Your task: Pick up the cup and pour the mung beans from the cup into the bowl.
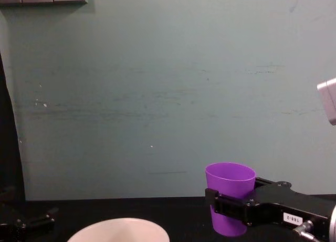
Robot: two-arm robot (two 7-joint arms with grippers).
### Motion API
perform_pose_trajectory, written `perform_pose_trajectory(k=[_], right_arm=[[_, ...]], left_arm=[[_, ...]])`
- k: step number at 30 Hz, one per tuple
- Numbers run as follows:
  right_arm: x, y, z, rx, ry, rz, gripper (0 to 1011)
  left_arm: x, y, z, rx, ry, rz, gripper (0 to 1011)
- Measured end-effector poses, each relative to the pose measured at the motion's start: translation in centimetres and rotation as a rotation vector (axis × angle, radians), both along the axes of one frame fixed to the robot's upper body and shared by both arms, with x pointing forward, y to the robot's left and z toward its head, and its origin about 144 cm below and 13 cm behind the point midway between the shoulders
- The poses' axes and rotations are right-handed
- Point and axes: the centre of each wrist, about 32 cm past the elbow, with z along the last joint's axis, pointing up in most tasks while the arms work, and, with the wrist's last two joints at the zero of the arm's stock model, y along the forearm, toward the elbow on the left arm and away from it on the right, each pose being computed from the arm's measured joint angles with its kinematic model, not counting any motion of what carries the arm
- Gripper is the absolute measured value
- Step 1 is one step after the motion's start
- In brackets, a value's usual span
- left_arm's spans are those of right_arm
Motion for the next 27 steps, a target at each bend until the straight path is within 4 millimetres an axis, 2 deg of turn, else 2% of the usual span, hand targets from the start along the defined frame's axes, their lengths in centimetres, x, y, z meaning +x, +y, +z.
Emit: perform_pose_trajectory(k=[27], right_arm=[[-0.11,0.0,-0.16,-0.001,-0.003,0.001,718]], left_arm=[[0.0,0.0,0.0,0.0,0.0,0.0,1011]])
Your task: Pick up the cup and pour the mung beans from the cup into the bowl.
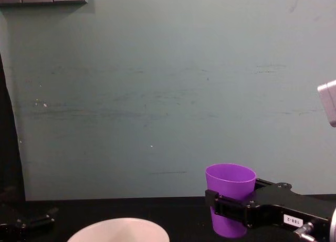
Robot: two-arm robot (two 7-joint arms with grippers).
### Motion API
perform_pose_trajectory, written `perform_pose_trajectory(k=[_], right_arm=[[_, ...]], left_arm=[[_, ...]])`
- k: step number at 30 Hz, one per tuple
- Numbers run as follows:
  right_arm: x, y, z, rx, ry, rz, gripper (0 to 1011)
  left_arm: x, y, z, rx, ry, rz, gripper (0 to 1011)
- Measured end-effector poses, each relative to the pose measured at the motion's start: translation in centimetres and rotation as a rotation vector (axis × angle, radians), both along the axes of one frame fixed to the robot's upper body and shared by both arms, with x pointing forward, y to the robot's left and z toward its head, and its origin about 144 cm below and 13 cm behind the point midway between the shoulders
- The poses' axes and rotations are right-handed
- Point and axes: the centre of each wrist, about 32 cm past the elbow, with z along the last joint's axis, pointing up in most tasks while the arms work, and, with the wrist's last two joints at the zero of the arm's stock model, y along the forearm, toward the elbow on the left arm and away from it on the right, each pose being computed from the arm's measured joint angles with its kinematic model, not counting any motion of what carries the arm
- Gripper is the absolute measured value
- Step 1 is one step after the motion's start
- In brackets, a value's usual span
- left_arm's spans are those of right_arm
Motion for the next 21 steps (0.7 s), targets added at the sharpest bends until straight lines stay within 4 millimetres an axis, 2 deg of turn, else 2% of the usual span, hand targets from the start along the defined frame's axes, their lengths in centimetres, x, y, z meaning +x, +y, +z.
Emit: perform_pose_trajectory(k=[21], right_arm=[[0.0,-0.01,0.0,0.0,-0.002,0.0,718]], left_arm=[[0.0,0.0,0.0,0.0,0.0,0.0,1011]])
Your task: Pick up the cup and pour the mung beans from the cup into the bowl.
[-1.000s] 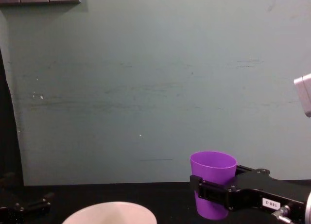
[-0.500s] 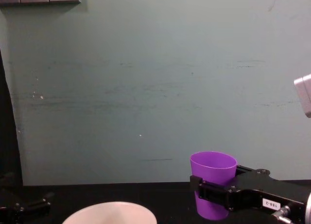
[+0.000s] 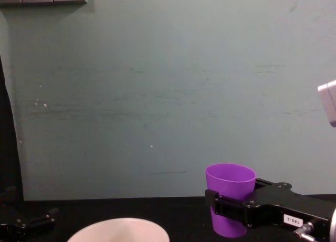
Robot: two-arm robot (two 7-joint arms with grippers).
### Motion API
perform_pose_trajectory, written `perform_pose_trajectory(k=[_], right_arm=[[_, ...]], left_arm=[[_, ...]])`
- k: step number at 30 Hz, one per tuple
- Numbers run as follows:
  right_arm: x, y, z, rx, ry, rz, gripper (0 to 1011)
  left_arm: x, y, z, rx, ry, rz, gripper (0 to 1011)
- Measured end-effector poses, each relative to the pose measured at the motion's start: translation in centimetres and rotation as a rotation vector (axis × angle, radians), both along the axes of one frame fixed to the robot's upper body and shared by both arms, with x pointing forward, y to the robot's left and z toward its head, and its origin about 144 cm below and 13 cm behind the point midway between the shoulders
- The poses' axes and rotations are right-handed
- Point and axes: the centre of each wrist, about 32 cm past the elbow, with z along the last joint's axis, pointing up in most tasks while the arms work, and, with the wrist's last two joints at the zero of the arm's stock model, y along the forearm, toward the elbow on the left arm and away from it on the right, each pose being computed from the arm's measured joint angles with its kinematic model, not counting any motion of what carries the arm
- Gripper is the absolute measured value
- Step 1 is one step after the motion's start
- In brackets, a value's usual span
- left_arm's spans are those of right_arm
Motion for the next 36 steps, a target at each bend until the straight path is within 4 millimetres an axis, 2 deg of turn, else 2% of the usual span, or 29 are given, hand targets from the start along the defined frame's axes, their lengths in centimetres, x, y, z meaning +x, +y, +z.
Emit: perform_pose_trajectory(k=[36], right_arm=[[0.0,0.0,0.0,0.0,0.0,0.0,718]], left_arm=[[0.0,0.0,0.0,0.0,0.0,0.0,1011]])
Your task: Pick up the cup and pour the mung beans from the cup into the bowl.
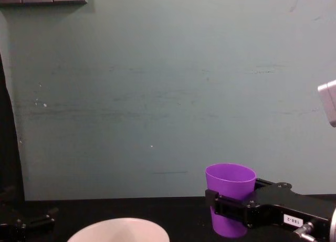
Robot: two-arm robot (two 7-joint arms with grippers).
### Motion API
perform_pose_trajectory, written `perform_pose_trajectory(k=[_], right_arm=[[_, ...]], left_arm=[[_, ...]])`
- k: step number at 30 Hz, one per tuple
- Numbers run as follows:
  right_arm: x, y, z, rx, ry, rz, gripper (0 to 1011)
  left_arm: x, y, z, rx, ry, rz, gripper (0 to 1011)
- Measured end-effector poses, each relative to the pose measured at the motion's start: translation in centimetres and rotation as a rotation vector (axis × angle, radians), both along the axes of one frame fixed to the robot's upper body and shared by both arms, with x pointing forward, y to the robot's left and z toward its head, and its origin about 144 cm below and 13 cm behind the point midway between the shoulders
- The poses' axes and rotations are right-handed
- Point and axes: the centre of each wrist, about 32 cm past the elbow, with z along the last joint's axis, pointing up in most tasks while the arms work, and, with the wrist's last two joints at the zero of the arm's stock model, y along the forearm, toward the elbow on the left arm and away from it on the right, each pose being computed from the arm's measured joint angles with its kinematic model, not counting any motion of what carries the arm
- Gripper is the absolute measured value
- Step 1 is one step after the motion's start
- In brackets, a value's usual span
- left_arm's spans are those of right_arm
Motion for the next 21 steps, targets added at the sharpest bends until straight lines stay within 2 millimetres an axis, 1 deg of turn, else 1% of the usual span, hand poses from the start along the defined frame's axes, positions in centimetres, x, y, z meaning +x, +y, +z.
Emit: perform_pose_trajectory(k=[21], right_arm=[[0.0,0.0,0.0,0.0,0.0,0.0,718]], left_arm=[[0.0,0.0,0.0,0.0,0.0,0.0,1011]])
